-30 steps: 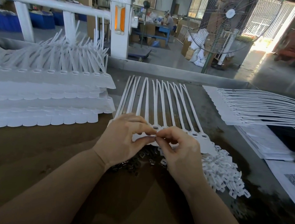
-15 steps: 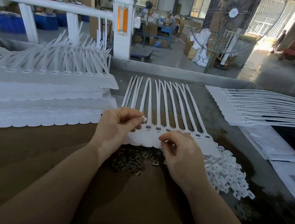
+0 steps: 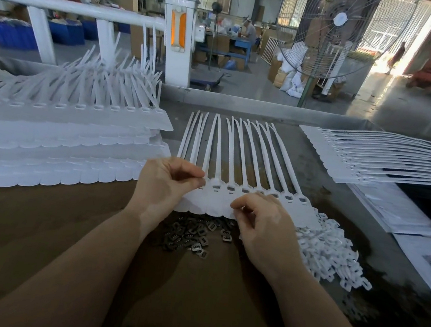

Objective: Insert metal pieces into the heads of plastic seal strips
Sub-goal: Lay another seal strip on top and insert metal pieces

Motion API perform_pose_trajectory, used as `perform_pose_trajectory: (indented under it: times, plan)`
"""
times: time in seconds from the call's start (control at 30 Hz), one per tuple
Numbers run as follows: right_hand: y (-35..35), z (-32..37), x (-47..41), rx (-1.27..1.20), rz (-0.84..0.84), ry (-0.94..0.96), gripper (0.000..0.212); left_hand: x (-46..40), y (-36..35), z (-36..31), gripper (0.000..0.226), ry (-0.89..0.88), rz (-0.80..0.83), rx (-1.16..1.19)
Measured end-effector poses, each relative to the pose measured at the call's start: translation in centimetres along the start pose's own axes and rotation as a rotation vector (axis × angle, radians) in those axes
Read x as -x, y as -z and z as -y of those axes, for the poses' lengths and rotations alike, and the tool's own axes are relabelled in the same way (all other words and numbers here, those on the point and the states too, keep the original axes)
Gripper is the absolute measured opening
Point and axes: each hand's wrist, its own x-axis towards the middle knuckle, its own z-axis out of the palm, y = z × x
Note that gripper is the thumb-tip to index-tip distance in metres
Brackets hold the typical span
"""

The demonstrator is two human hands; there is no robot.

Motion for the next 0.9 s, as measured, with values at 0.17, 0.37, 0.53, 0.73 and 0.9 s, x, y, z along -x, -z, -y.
perform_pose_trajectory:
  times: [0.17,0.37,0.53,0.73,0.9]
  plan:
    - [0.1,0.1,0.0,0.000,0.010,0.002,0.011,-0.2,0.0,0.2,0.010,0.002,-0.012,-0.023]
    - [0.1,0.1,0.0,0.014,0.017,-0.007,0.012,-0.2,-0.1,0.5,0.013,-0.031,-0.016,-0.142]
    - [0.1,0.3,0.0,0.052,0.005,0.033,0.015,0.0,-0.6,0.7,0.015,-0.204,0.190,-0.498]
    - [0.2,0.3,-0.1,0.049,0.036,0.061,0.014,0.0,-1.1,1.3,0.024,-0.262,0.363,-0.718]
    - [0.2,0.4,-0.1,0.052,0.038,0.063,0.014,0.0,-1.1,1.0,0.014,-0.216,0.377,-0.678]
